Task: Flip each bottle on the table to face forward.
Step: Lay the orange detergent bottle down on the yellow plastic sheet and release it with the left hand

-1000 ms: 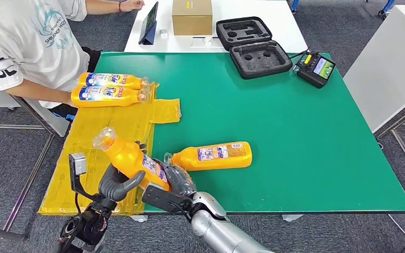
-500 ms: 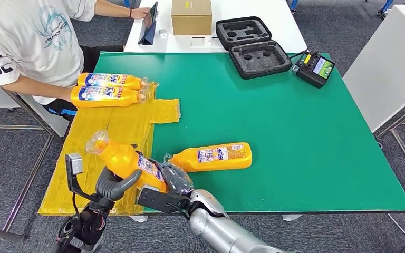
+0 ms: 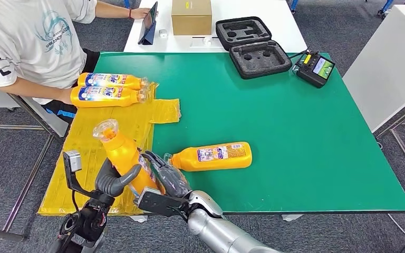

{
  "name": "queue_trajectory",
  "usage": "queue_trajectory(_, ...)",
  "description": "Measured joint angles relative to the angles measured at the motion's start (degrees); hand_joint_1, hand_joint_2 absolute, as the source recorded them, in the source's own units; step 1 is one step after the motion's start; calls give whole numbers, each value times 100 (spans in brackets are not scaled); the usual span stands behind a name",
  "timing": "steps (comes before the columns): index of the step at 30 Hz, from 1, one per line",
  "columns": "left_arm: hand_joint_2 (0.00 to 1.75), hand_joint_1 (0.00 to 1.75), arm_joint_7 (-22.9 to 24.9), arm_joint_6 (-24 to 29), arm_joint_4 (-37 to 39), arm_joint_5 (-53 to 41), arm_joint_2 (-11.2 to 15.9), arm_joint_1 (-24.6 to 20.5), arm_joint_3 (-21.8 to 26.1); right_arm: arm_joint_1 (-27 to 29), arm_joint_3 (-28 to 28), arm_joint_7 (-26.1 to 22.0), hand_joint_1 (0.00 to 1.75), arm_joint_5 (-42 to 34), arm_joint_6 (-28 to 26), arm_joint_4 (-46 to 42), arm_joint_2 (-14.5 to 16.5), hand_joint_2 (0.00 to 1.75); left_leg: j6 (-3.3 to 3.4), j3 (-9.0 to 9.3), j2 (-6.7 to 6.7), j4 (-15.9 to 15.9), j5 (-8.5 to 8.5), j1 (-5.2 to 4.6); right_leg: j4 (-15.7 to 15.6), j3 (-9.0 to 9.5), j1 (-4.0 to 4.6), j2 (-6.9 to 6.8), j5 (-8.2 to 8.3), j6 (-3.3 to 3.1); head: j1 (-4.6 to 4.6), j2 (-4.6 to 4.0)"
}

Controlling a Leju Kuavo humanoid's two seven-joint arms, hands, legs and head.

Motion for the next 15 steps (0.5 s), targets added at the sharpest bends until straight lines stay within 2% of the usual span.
queue_trajectory(4, 175, 175, -18, 37, 4, -6, -6, -16, 16, 18, -13, -94, 0, -61, 39, -31, 10, 0, 0, 0, 0, 0, 0, 0, 0, 0, 0, 0, 0, 0, 0, 0)
queue_trajectory(8, 175, 175, -154, 164, 4, -50, -7, -43, 60, 137, -123, -449, 0, -342, 269, -368, -44, 0, 0, -1, -1, 0, 0, 0, 0, 0, 0, 0, 0, 0, -1, 0)
queue_trajectory(15, 175, 175, -440, 571, 25, -226, 14, -69, 279, 676, -367, -770, 0, -833, 862, -2080, -258, 0, -1, -3, -2, 0, -1, 1, 0, -5, 1, -2, -1, 0, -1, 0)
